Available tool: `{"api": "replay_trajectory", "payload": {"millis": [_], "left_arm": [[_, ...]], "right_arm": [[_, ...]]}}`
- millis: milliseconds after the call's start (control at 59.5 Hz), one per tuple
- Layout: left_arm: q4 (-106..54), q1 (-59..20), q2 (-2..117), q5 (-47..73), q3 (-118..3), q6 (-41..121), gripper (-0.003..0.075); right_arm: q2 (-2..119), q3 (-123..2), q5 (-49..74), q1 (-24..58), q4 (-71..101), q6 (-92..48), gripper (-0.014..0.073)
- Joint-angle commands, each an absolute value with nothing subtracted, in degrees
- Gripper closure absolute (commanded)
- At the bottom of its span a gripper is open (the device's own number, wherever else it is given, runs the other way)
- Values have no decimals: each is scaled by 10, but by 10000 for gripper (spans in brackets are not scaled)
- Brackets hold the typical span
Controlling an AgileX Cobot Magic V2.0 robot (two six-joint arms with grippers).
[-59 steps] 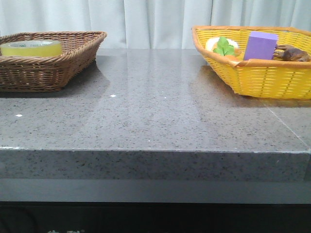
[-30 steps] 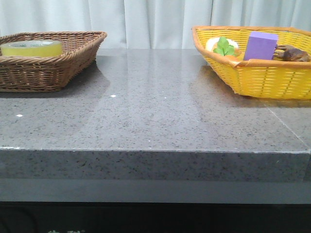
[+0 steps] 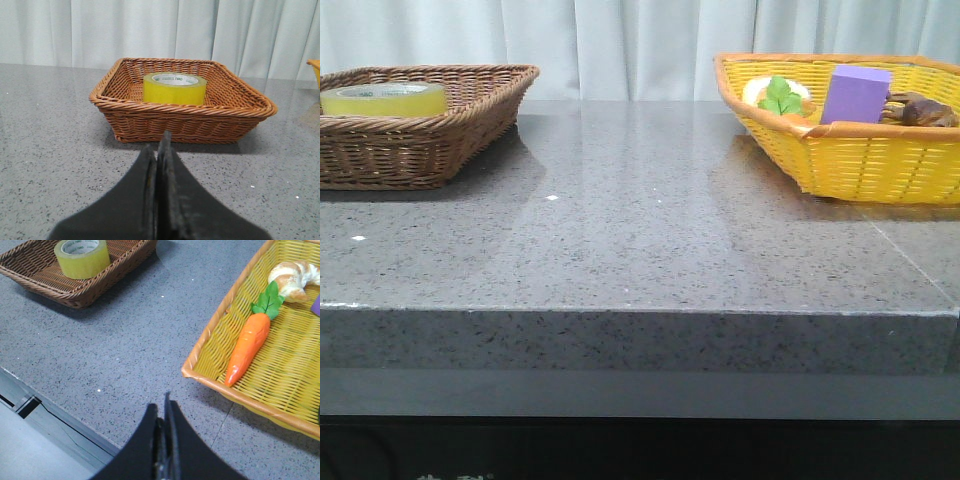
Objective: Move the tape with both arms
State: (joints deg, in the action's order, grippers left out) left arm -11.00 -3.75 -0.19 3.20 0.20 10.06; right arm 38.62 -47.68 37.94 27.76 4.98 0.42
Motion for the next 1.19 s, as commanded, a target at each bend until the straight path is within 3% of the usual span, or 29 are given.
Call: {"api": "replay_trajectory", "payload": {"millis": [0, 1177], "left_arm": [[-65, -36, -12, -19, 6, 53, 741], [-36, -36, -12, -19, 6, 11, 741]], "right_arm": [[386, -490, 339, 274, 51, 0, 661], [384, -487, 335, 274, 51, 0, 661]]}}
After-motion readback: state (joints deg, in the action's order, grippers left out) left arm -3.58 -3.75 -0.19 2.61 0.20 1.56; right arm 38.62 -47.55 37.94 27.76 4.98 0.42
